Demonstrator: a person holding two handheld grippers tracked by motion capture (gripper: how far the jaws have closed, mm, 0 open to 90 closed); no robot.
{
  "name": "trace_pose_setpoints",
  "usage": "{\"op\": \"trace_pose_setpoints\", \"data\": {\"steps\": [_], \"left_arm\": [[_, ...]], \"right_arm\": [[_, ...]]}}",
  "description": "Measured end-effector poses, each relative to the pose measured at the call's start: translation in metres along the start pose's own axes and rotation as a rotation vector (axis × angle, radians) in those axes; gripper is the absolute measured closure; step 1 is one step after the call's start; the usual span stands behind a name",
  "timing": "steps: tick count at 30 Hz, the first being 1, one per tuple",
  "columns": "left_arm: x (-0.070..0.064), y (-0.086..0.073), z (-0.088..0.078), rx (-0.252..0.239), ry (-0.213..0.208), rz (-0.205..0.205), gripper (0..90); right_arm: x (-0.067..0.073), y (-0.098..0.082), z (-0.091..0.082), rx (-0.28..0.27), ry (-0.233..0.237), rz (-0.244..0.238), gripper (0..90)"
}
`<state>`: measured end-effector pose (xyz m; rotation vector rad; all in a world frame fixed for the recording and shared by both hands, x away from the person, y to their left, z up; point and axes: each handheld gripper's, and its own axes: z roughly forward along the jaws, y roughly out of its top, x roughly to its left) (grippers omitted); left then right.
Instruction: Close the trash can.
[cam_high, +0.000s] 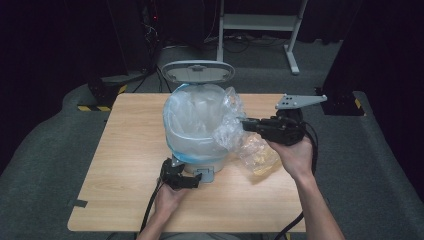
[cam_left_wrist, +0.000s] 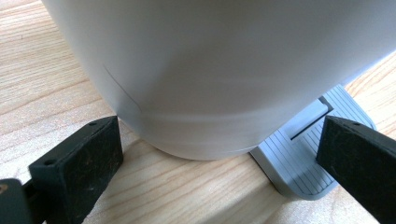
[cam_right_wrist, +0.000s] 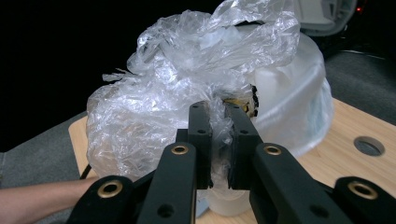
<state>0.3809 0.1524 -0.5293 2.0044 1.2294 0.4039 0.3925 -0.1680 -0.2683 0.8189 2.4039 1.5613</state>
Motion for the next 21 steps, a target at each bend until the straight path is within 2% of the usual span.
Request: {"op": "trace_pose_setpoints", "data": {"steps": [9, 21], "left_arm": [[0.0, 0.0, 0.0, -0.001, 0.0, -0.002, 0.4], [0.0, 0.0, 0.0, 0.0, 0.0, 0.0, 0.4]], "right_arm": [[-0.005, 0.021, 0.026, 0.008, 0.044, 0.011, 83.1], [-0.017, 0.036, 0.046, -0.005, 0.051, 0.051, 83.2]]}}
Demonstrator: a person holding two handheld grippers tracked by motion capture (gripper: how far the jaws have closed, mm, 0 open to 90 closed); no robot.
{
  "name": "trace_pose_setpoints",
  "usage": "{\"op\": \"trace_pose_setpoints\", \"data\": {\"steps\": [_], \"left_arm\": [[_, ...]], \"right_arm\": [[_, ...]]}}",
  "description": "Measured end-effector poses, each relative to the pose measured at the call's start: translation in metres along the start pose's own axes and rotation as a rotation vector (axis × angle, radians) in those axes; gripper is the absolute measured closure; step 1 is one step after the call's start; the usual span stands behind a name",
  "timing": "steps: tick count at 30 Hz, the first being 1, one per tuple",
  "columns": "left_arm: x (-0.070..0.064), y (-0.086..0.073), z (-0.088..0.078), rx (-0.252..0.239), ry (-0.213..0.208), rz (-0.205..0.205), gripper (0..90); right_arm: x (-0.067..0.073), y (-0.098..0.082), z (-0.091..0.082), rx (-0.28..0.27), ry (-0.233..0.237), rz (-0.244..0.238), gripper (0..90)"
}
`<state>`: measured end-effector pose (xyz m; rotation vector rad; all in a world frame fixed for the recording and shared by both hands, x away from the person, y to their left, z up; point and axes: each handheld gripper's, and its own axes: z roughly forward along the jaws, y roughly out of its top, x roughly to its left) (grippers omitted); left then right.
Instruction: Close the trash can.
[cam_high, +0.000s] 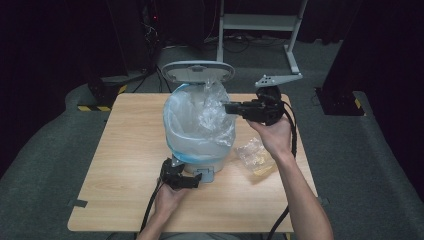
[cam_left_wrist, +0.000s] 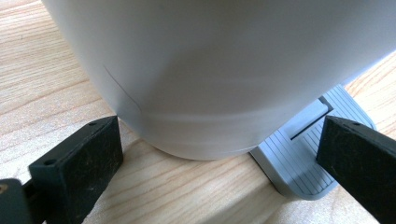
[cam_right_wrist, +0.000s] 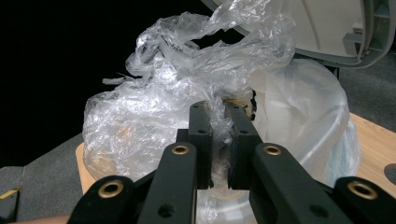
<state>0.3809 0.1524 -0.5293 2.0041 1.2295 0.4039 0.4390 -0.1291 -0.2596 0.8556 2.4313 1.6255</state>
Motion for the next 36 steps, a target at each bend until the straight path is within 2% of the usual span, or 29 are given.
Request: {"op": "trace_pose_setpoints", "data": {"steps": [9, 14, 20, 25, 32, 35, 36], "left_arm": [[0.0, 0.0, 0.0, 0.004, 0.0, 0.004, 0.4], [0.0, 0.0, 0.0, 0.004, 0.0, 0.004, 0.4], [0.0, 0.0, 0.0, 0.005, -0.001, 0.006, 0.4], [0.001, 0.0, 0.0, 0.007, 0.0, 0.007, 0.4], [0.001, 0.0, 0.0, 0.008, -0.001, 0.008, 0.4], [0.001, 0.0, 0.0, 0.008, -0.001, 0.008, 0.4], [0.001, 0.0, -0.001, 0.008, -0.001, 0.008, 0.4]], "right_arm": [[-0.007, 0.009, 0.017, -0.011, -0.011, 0.023, 83.2], [-0.009, 0.008, 0.037, 0.024, -0.027, 0.026, 83.1], [-0.012, 0.003, 0.051, 0.049, -0.031, 0.038, 82.9], [-0.013, -0.004, 0.066, 0.088, -0.057, 0.024, 82.5], [-0.011, -0.009, 0.077, 0.121, -0.079, 0.003, 81.4], [-0.011, -0.011, 0.081, 0.129, -0.083, 0.001, 79.2], [-0.011, -0.012, 0.083, 0.142, -0.09, -0.006, 75.3]]}}
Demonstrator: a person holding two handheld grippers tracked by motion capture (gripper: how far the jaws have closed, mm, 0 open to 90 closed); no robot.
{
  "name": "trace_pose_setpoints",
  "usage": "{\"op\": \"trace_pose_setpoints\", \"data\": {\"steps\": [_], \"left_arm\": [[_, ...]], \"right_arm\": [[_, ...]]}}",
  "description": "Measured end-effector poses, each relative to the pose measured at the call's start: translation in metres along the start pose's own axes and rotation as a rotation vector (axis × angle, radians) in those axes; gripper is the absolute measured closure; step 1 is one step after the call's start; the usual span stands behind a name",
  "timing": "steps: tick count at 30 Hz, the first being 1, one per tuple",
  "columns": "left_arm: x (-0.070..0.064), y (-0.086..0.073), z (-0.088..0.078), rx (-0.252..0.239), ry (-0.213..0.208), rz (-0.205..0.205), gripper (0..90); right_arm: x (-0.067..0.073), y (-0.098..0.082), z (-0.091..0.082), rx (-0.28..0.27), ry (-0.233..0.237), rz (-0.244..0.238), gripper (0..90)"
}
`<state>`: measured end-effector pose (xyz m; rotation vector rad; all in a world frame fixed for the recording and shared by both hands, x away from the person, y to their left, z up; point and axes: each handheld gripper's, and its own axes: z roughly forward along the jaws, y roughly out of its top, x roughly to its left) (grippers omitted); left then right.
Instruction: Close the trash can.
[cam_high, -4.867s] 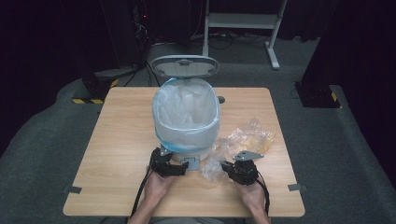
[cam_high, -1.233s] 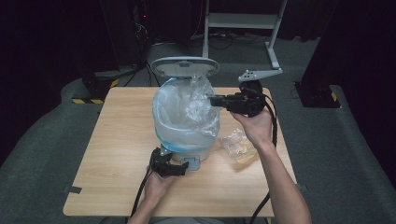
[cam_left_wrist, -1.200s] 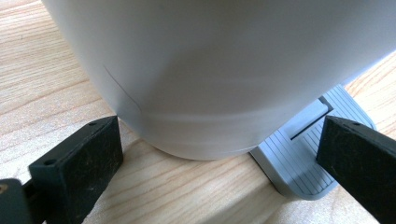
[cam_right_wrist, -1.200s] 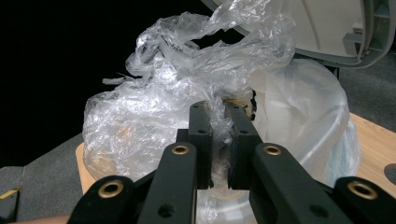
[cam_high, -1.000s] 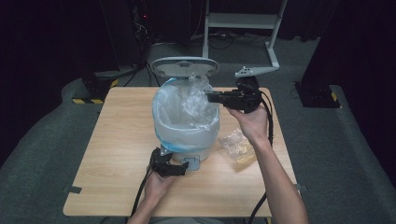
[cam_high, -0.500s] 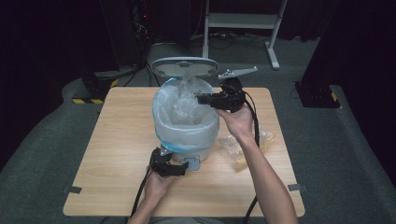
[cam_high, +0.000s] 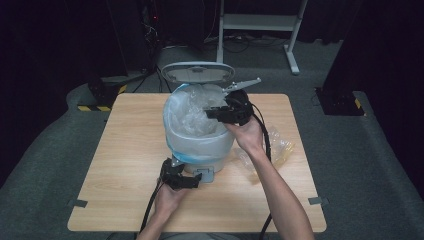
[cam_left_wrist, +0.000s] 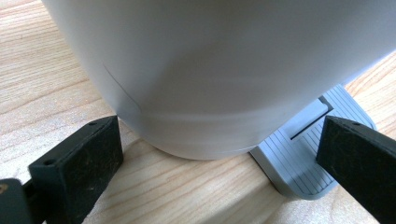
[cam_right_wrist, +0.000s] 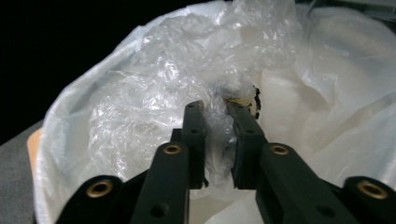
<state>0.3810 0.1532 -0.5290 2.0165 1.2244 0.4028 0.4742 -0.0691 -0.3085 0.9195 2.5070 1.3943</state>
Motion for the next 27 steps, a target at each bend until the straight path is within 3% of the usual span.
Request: {"op": "trace_pose_setpoints", "data": {"steps": [4, 8, 15, 20, 22, 27], "left_arm": [[0.0, 0.0, 0.0, -0.002, 0.0, -0.002, 0.4], [0.0, 0.0, 0.0, -0.005, -0.001, -0.006, 0.4], [0.0, 0.0, 0.0, -0.003, 0.0, -0.003, 0.4], [0.0, 0.0, 0.0, -0.002, -0.001, -0.003, 0.4], [0.0, 0.0, 0.0, -0.001, -0.001, -0.002, 0.4], [0.0, 0.0, 0.0, -0.001, -0.001, -0.002, 0.4]], "right_arm": [[0.001, 0.0, 0.001, 0.007, -0.009, -0.002, 67.0], [0.002, 0.0, 0.001, 0.004, -0.031, -0.011, 52.5], [0.005, 0.0, -0.002, 0.0, -0.046, -0.022, 42.2], [0.006, 0.0, -0.005, -0.015, -0.046, -0.029, 43.3], [0.007, -0.002, -0.008, -0.034, -0.046, -0.037, 49.6], [0.006, -0.004, -0.009, -0.036, -0.049, -0.036, 50.1]]}}
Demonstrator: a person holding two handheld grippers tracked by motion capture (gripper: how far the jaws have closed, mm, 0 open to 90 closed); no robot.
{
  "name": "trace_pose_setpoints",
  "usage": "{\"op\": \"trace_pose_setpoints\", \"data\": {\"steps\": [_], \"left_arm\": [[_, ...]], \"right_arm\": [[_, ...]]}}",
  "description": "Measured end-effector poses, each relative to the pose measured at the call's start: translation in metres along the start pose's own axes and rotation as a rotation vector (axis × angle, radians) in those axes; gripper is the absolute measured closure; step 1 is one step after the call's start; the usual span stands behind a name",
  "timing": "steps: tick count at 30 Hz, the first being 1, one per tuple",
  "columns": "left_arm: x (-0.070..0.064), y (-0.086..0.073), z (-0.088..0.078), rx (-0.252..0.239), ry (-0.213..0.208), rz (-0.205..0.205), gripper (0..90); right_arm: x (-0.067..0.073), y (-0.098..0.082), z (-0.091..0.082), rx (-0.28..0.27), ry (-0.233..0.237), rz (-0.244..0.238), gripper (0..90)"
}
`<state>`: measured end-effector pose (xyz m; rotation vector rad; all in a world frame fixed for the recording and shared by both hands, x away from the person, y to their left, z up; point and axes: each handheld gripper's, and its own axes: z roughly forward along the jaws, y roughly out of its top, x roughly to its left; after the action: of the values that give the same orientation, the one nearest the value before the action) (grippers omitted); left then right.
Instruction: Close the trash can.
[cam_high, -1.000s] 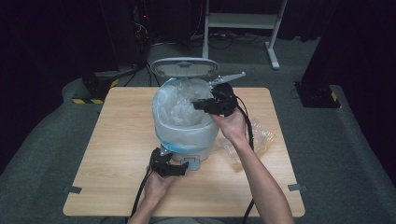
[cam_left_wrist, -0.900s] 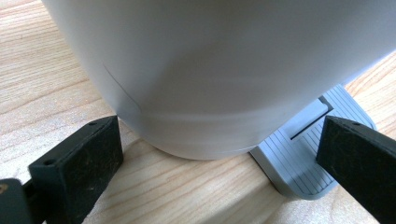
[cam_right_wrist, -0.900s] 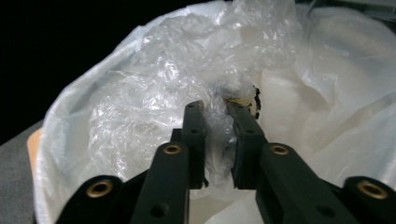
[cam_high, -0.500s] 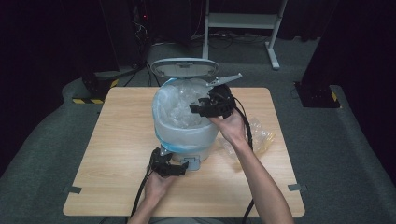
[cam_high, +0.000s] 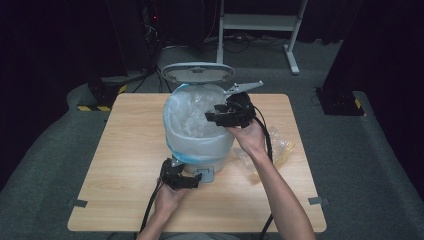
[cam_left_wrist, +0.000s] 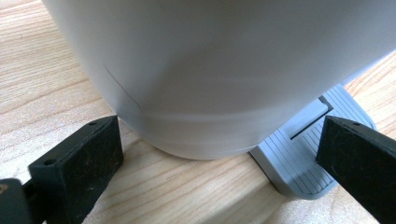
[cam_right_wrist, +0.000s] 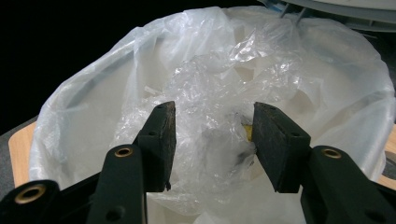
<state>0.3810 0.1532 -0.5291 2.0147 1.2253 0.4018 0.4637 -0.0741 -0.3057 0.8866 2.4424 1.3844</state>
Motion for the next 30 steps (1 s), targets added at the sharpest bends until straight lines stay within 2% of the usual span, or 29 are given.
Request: {"op": "trace_pose_setpoints", "data": {"steps": [9, 17, 30], "left_arm": [[0.0, 0.0, 0.0, 0.0, 0.0, 0.0, 0.4], [0.0, 0.0, 0.0, 0.0, 0.0, 0.0, 0.4], [0.0, 0.0, 0.0, 0.001, 0.0, 0.0, 0.4]], "right_arm": [[0.0, 0.0, -0.006, -0.025, -0.003, 0.007, 44.1], [-0.001, -0.001, -0.008, -0.029, -0.007, 0.005, 42.9], [-0.004, -0.004, -0.018, -0.067, -0.015, 0.017, 41.2]]}}
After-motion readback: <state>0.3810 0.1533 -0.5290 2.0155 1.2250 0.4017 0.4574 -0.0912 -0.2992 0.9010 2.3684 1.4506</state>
